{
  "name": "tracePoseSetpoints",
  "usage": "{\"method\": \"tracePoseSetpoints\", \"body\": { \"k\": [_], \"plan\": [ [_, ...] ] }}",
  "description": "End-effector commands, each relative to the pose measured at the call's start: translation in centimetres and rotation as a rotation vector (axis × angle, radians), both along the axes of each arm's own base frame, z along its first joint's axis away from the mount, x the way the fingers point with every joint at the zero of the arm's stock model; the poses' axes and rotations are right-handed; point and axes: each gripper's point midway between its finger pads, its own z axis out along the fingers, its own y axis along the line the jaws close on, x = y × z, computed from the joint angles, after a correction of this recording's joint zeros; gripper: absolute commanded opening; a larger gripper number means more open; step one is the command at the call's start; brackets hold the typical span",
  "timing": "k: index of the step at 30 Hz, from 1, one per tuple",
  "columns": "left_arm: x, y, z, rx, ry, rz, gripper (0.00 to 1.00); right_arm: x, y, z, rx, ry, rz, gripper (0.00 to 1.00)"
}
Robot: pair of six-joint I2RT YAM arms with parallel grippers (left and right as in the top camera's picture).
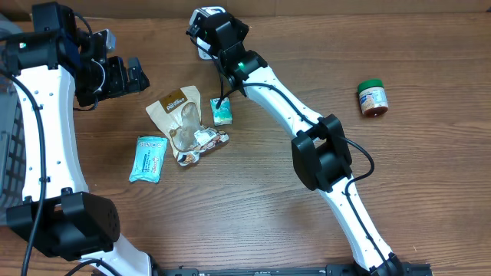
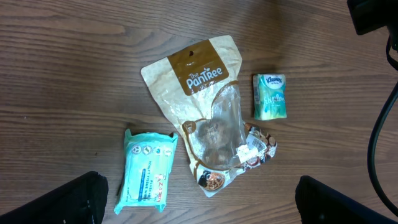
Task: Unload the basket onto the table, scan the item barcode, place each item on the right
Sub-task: 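Lift the orange pack and hold it in front of the scanner, then carry the orange pack right and set it on the table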
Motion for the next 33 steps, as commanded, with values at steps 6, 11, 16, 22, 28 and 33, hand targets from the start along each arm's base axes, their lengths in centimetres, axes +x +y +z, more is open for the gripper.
{"method": "tracePoseSetpoints", "body": {
  "k": [6, 11, 16, 22, 28, 33],
  "plan": [
    [-0.2, -0.3, 1.0, 0.012, -0.032, -0.025, 1.00, -2.1, 0.9, 5.3, 0.222, 0.032, -0.026, 0.04],
    [-0.2, -0.3, 1.0, 0.012, -0.033, -0.025, 0.99, -6.1, 0.0, 11.2, 0.511, 0.149, -0.108, 0.04],
    [-0.2, -0.3, 1.0, 0.012, -0.032, -0.025, 1.00, -12.6, -2.9, 15.7, 0.781, 0.364, -0.272, 0.04],
    [-0.2, -0.3, 1.0, 0.012, -0.032, -0.025, 1.00, -19.0, -11.7, 14.4, 0.862, 0.563, -0.710, 0.04],
    [-0.2, -0.3, 1.0, 0.012, -0.032, -0.025, 0.99, -22.5, -19.7, 9.1, 0.688, 0.721, -1.060, 0.04],
    [-0.2, -0.3, 1.0, 0.012, -0.032, -0.025, 1.00, -23.2, -23.3, 3.7, 0.597, 0.794, -1.204, 0.04]
  ]
}}
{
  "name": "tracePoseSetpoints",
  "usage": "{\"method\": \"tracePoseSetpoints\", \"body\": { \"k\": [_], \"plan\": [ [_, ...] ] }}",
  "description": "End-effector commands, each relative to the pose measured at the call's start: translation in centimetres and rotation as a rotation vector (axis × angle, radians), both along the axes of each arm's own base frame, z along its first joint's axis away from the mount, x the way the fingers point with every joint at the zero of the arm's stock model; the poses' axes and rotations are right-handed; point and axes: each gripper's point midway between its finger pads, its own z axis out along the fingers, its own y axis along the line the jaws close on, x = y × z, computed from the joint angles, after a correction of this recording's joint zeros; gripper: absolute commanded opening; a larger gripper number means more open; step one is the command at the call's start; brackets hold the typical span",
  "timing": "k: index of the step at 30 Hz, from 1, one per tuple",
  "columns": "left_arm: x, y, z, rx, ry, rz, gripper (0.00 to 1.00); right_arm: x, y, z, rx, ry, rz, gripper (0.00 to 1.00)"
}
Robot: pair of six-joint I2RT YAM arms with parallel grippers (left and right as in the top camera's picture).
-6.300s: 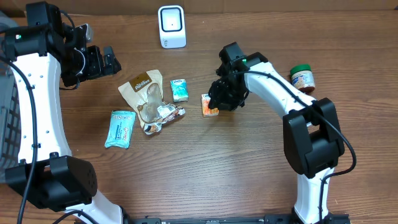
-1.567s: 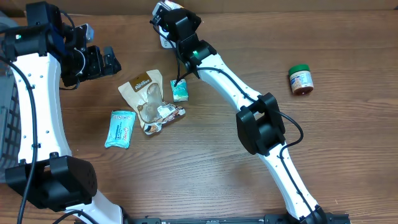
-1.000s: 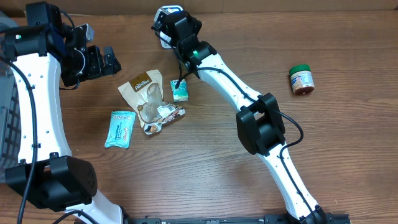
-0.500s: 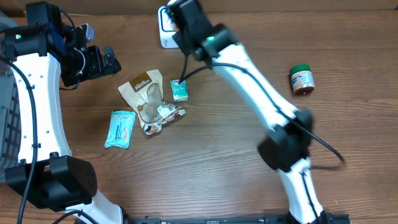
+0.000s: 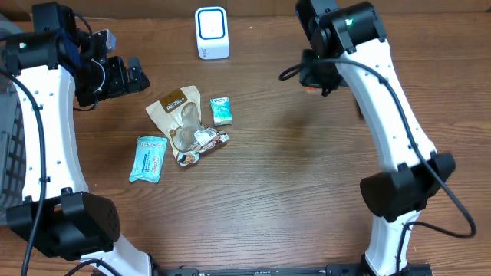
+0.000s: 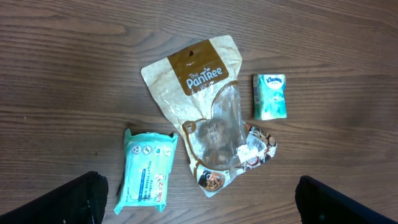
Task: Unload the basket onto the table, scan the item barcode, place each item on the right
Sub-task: 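Carry the orange pack right and set it on the table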
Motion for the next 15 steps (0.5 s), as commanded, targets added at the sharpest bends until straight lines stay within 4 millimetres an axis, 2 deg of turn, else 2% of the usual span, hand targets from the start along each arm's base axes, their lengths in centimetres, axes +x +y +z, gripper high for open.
{"method": "tracePoseSetpoints", "body": {
  "k": [1, 6, 8, 12, 15],
  "plan": [
    [-0.2, -0.3, 1.0, 0.011, -0.033, -0.025, 0.99, -0.9, -1.7, -3.9, -0.024, 0.103, -0.074, 0.04],
    [-0.2, -0.3, 1.0, 0.011, -0.032, -0.025, 1.00, -1.7, -4.4, -9.8, -0.049, 0.183, -0.134, 0.04],
    [-0.2, -0.3, 1.0, 0.011, -0.032, -0.025, 1.00, -2.0, -5.4, -11.4, -0.062, 0.199, -0.153, 0.05],
    [-0.2, -0.3, 1.0, 0.011, -0.032, -0.025, 1.00, -2.7, -7.3, -13.1, -0.075, 0.229, -0.196, 0.33],
    [-0.2, -0.3, 1.0, 0.011, -0.032, -0.025, 0.99, -3.1, -7.5, -13.2, -0.039, 0.258, -0.200, 0.41]
  ]
}}
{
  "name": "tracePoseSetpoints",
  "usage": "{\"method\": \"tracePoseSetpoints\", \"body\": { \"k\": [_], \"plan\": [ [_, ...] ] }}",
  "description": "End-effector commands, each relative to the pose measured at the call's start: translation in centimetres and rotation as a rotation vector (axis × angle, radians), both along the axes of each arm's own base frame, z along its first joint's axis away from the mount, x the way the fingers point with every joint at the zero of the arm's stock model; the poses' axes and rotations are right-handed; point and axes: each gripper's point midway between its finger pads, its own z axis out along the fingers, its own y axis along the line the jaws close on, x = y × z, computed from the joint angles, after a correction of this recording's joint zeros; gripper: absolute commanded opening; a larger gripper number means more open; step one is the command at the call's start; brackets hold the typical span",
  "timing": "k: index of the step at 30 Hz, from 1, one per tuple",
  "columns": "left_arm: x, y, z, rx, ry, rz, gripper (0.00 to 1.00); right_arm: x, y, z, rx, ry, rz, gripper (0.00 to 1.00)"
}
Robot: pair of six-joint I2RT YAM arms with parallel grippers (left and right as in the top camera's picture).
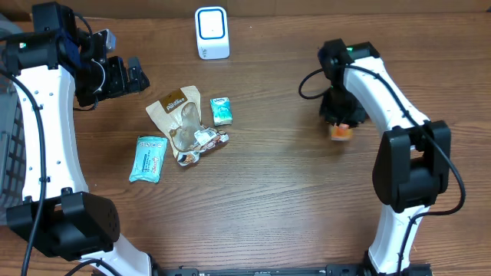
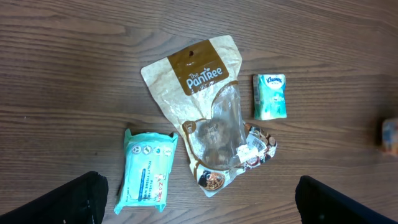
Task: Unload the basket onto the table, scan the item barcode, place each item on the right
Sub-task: 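Carry the orange pack right and set it on the table, then grasp the green Kleenex pack with the right gripper and lift it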
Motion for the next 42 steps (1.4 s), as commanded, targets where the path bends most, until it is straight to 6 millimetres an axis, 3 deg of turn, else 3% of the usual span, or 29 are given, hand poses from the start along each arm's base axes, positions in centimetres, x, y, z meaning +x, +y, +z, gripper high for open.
{"method": "tracePoseSetpoints", "body": {
  "k": [1, 7, 11, 15, 20, 24, 26, 35, 42],
  "plan": [
    [-0.2, -0.3, 1.0, 0.012, -0.033, -0.025, 1.00, 0.0, 0.1, 0.6, 0.057, 0.009, 0.023, 0.42],
    [-0.2, -0.3, 1.0, 0.012, -0.033, -0.025, 1.00, 1.8, 4.6, 3.9, 0.308, -0.043, 0.164, 0.43],
    [-0.2, -0.3, 1.0, 0.012, -0.033, -0.025, 1.00, 4.5, 10.6, 7.4, 0.570, -0.179, 0.253, 0.47],
    [-0.2, -0.3, 1.0, 0.012, -0.033, -0.025, 0.99, 5.6, 16.0, 8.3, 0.731, -0.258, 0.331, 0.56],
    [-0.2, -0.3, 1.0, 0.012, -0.033, -0.025, 0.99, 4.9, 20.9, 6.1, 0.761, -0.252, 0.339, 0.60],
    [-0.2, -0.3, 1.0, 0.012, -0.033, -0.025, 1.00, 4.1, 25.4, 2.7, 0.786, -0.234, 0.344, 0.59],
    [-0.2, -0.3, 1.0, 0.012, -0.033, -0.025, 1.00, 4.1, 26.4, 1.5, 0.791, -0.228, 0.333, 0.59],
    [-0.2, -0.3, 1.0, 0.012, -0.033, -0.025, 0.99, 4.4, 28.5, -3.8, 0.789, -0.186, 0.303, 0.52],
    [-0.2, -0.3, 1.0, 0.012, -0.033, -0.025, 1.00, 4.6, 29.2, -4.5, 0.799, -0.196, 0.318, 0.50]
  ]
}}
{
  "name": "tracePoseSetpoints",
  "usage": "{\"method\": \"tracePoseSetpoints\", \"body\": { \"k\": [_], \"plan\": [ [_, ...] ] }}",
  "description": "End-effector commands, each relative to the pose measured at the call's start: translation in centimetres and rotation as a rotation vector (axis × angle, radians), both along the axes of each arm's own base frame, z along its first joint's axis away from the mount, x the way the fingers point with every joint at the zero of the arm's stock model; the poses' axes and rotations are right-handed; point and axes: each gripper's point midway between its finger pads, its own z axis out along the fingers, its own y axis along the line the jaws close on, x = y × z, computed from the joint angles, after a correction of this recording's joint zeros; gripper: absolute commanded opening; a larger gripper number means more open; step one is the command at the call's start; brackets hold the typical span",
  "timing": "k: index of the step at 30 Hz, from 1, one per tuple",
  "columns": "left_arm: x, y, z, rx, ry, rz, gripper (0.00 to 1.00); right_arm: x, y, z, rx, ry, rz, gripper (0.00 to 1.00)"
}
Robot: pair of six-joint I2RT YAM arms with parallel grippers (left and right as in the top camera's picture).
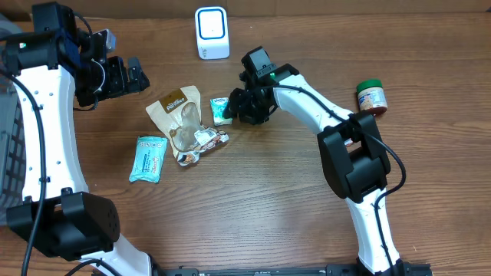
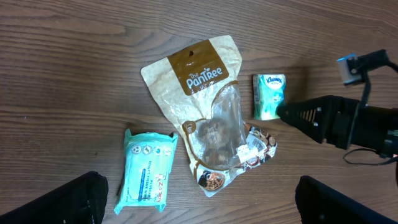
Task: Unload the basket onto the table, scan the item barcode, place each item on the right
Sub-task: 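Grasp the green Kleenex pack with the right gripper and lift it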
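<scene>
A small green tissue pack (image 1: 220, 112) (image 2: 270, 96) lies right of a brown PanTree pouch (image 1: 182, 120) (image 2: 205, 118). A teal wipes pack (image 1: 149, 158) (image 2: 146, 169) lies lower left of the pouch. The white scanner (image 1: 212, 32) stands at the table's far edge. My right gripper (image 1: 233, 112) (image 2: 283, 112) has its tip at the tissue pack's right side; how its jaws stand does not show. At the upper left my left gripper (image 1: 138, 77) (image 2: 199, 186) hangs open high over the items, holding nothing.
A jar with a green lid (image 1: 371, 97) stands at the right of the wooden table (image 1: 261, 199). The right arm stretches from the front edge across the middle to the tissue pack. A grey mesh basket (image 1: 6, 153) shows at the left edge.
My right gripper was at mid-right over an orange item; it is now at the tissue pack's right side. The jar stands farther right. The left arm and the packs have not moved.
At first my right arm reached to the scanner, with the jar standing at the right. Then it was over the jar's side of the table, then lower with an orange item under it. Now it is at the tissue pack, and the jar stands at its first spot.
</scene>
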Motion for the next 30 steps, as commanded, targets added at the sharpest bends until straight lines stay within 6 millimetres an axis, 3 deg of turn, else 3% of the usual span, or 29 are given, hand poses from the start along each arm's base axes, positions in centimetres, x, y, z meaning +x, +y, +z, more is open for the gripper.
{"method": "tracePoseSetpoints", "body": {
  "k": [1, 6, 11, 17, 20, 22, 25, 30],
  "plan": [
    [-0.2, -0.3, 1.0, 0.012, -0.033, -0.025, 0.99, -0.3, 0.9, -0.1, 0.016, -0.005, 0.011, 0.50],
    [-0.2, -0.3, 1.0, 0.012, -0.033, -0.025, 1.00, -0.6, 1.9, 0.0, 0.020, -0.022, 0.029, 0.46],
    [-0.2, -0.3, 1.0, 0.012, -0.033, -0.025, 1.00, -1.0, 2.2, -1.7, -0.018, -0.016, 0.033, 0.40],
    [-0.2, -0.3, 1.0, 0.012, -0.033, -0.025, 0.99, -1.0, 1.9, -1.7, 0.003, 0.013, 0.026, 0.10],
    [-0.2, -0.3, 1.0, 0.012, -0.033, -0.025, 1.00, -1.1, 1.8, -1.1, 0.064, 0.045, 0.036, 0.04],
    [-0.2, -0.3, 1.0, 0.012, -0.033, -0.025, 0.99, -1.2, 1.8, -0.1, 0.127, 0.071, 0.062, 0.04],
    [-0.2, -0.3, 1.0, 0.012, -0.033, -0.025, 0.99, -1.5, 1.9, 3.1, 0.297, 0.093, 0.146, 0.04],
    [-0.2, -0.3, 1.0, 0.012, -0.033, -0.025, 0.99, -2.8, 1.8, 12.2, 0.748, 0.077, 0.332, 0.04]
  ]
}}
